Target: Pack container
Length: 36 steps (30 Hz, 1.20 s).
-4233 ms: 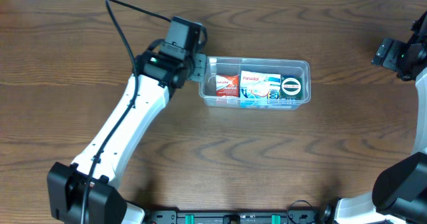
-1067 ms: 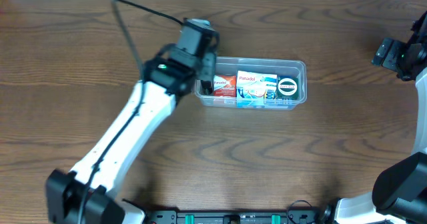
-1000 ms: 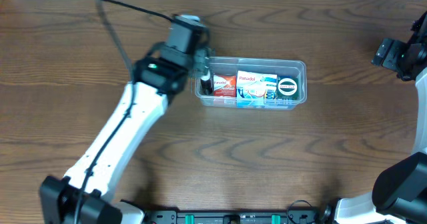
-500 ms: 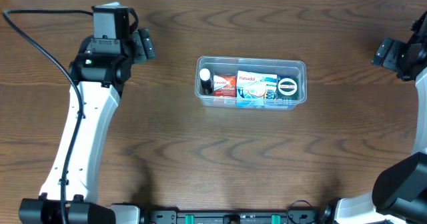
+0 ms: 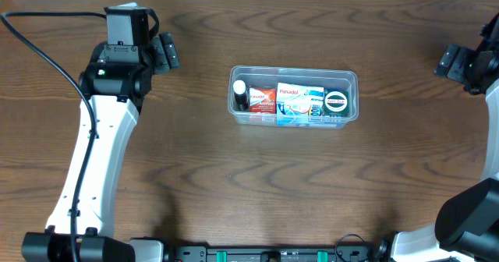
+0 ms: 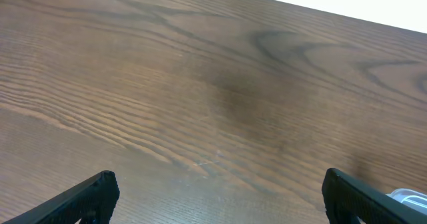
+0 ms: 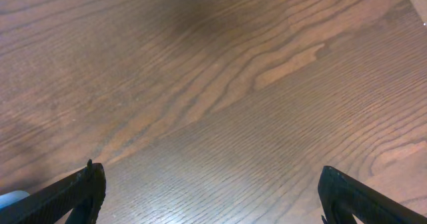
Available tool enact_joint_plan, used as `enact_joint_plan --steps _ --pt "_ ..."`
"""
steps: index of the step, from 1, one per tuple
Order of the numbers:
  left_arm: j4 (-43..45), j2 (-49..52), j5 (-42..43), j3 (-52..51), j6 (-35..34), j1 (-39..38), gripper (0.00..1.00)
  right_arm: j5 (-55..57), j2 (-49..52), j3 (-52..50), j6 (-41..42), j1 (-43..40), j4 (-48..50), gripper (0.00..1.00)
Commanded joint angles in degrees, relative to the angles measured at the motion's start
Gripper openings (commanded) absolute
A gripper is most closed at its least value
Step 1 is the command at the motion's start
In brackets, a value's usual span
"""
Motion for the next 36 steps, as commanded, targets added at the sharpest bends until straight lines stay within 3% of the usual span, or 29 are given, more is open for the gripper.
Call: enact_joint_plan --steps 1,36 --pt "-0.17 -0.63 -0.7 0.68 0.55 0.24 0.98 0.15 0.13 -0.07 0.52 -0.39 0.07 0.99" --pt "-0.17 -0.63 -0.7 0.68 0.55 0.24 0.98 0.15 -2.01 -0.37 0.52 -0.17 -0.15 0.99"
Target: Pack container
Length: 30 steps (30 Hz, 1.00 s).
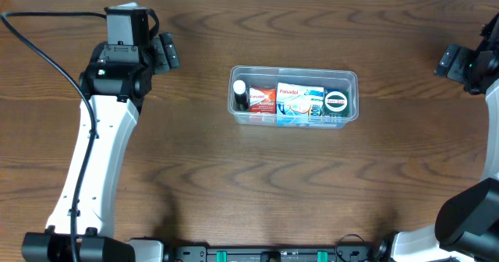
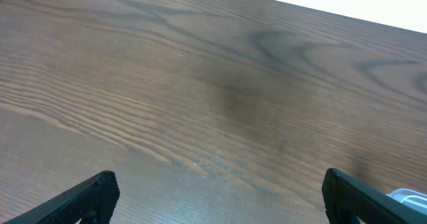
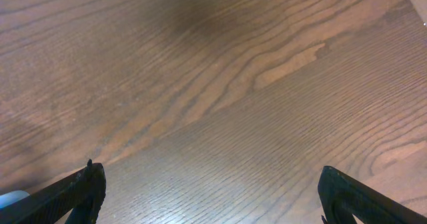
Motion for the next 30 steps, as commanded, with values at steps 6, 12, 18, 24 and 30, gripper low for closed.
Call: enact_joint_plan --steps 6,12,18,24,30 --pt "-0.17 -0.63 -0.7 0.68 0.55 0.24 0.98 0.13 -12.79 -0.42 0.52 2.12 -0.28 0.99" --pt "-0.17 -0.63 -0.7 0.68 0.55 0.24 0.98 0.15 -27.54 -0.42 0.52 8.46 -0.28 0.99" --pt "-0.17 -0.63 -0.7 0.68 0.55 0.24 0.98 0.35 -41.03 -0.42 0.48 18.47 -0.31 0.99" --pt "-0.17 -0.63 -0.7 0.68 0.55 0.24 0.98 0.13 -53.18 -0.42 0.55 24.06 -3.74 0.99" --pt "-0.17 -0.63 -0.7 0.68 0.55 0.24 0.98 0.13 -64.32 -1.05 2.19 26.56 -8.52 0.99"
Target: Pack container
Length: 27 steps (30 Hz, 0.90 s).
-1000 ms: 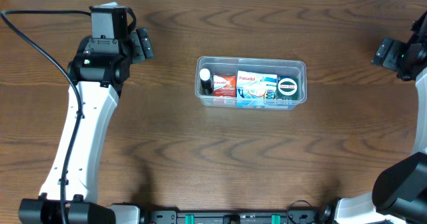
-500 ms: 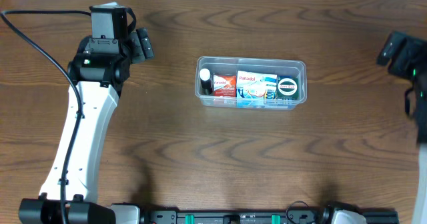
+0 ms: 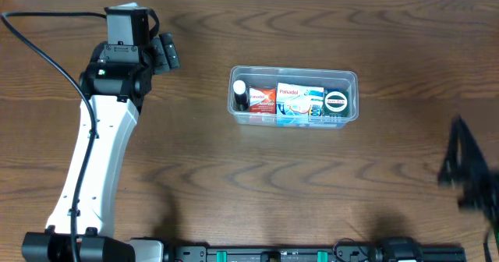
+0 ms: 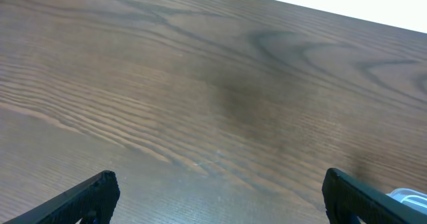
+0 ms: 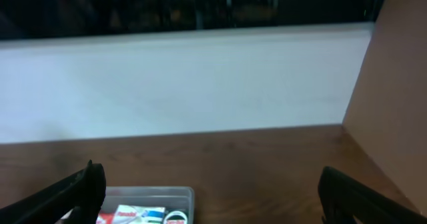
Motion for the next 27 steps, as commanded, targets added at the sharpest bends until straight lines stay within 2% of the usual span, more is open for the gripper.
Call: enact_joint_plan --steps 1,8,17,22,27 --pt "-0.15 -0.63 -0.7 0.68 0.55 0.24 0.98 0.13 -5.42 -0.76 2.25 1.7 -1.66 0.99" --pt "-0.15 -0.63 -0.7 0.68 0.55 0.24 0.98 0.15 -16.65 -7.17 2.34 3.82 -3.58 0.99" --pt "-0.15 -0.63 -0.7 0.68 0.55 0.24 0.98 0.17 -28.15 -22.32 2.32 4.04 -1.25 0.99" --pt "-0.15 -0.63 -0.7 0.68 0.55 0.24 0.98 0.13 -32.46 -31.04 2.34 4.13 3.19 0.99" --pt "-0.15 -0.63 -0.7 0.68 0.55 0.24 0.98 0.11 -35.28 -40.33 2.47 4.48 11.76 0.99"
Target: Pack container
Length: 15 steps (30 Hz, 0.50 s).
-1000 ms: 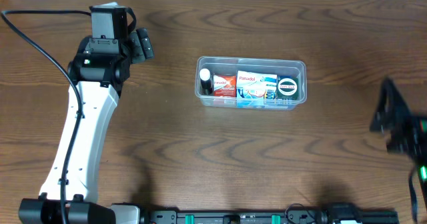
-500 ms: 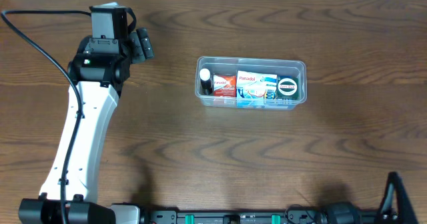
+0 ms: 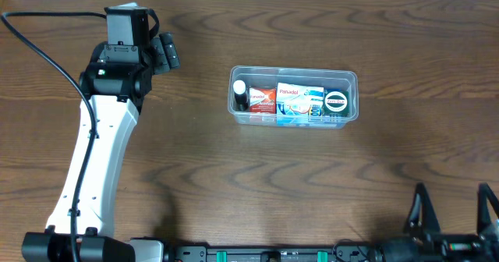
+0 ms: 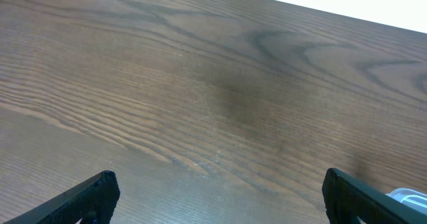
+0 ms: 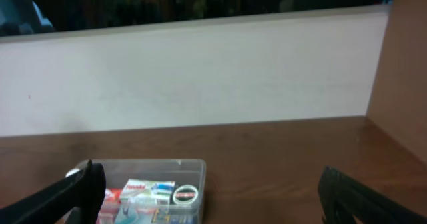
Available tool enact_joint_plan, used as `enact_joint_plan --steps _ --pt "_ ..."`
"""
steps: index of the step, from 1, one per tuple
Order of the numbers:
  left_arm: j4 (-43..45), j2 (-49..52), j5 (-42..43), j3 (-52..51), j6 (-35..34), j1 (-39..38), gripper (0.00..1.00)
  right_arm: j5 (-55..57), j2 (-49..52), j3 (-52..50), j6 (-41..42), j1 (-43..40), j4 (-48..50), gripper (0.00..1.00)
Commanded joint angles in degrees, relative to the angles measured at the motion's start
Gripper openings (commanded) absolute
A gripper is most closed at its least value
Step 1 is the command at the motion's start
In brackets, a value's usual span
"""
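A clear plastic container (image 3: 351, 81) stands at the middle back of the table. It holds a white-capped bottle (image 3: 239, 87), a red Panadol box (image 3: 262, 100), a blue-and-white Panadol box (image 3: 301, 98) and a round tin (image 3: 336, 100). My left gripper (image 3: 167, 51) is open over bare wood to the left of the container, and the left wrist view shows nothing between its fingers (image 4: 87, 197). Down at the front right edge, my right gripper (image 3: 452, 214) is also open and empty. Its camera looks level across the table at the container (image 5: 193, 167).
Dark wooden table (image 3: 234, 176) all around the container. A pale wall (image 5: 200, 77) runs behind the table's back edge, and a brown panel (image 5: 407, 64) stands at the right. A black cable (image 3: 47, 44) trails from the left arm.
My right gripper has moved from the lower right side of the table to the front edge at bottom right, still open. The left arm and the container's contents have not moved.
My right gripper was open at the far right back of the table, facing down at bare wood, and stayed so. Then it was low at the right side, facing level toward the container. Now it is at the front edge. The left arm stayed still throughout.
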Motion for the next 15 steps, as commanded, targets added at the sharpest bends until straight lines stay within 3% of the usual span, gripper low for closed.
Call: enact_joint_plan --steps 1,15 --pt "-0.13 -0.63 -0.7 0.68 0.55 0.24 0.98 -0.07 -1.05 -5.01 1.2 0.85 3.87 0.99" --pt "-0.13 -0.63 -0.7 0.68 0.55 0.24 0.98 -0.11 -1.07 -36.79 1.92 0.79 45.29 0.99"
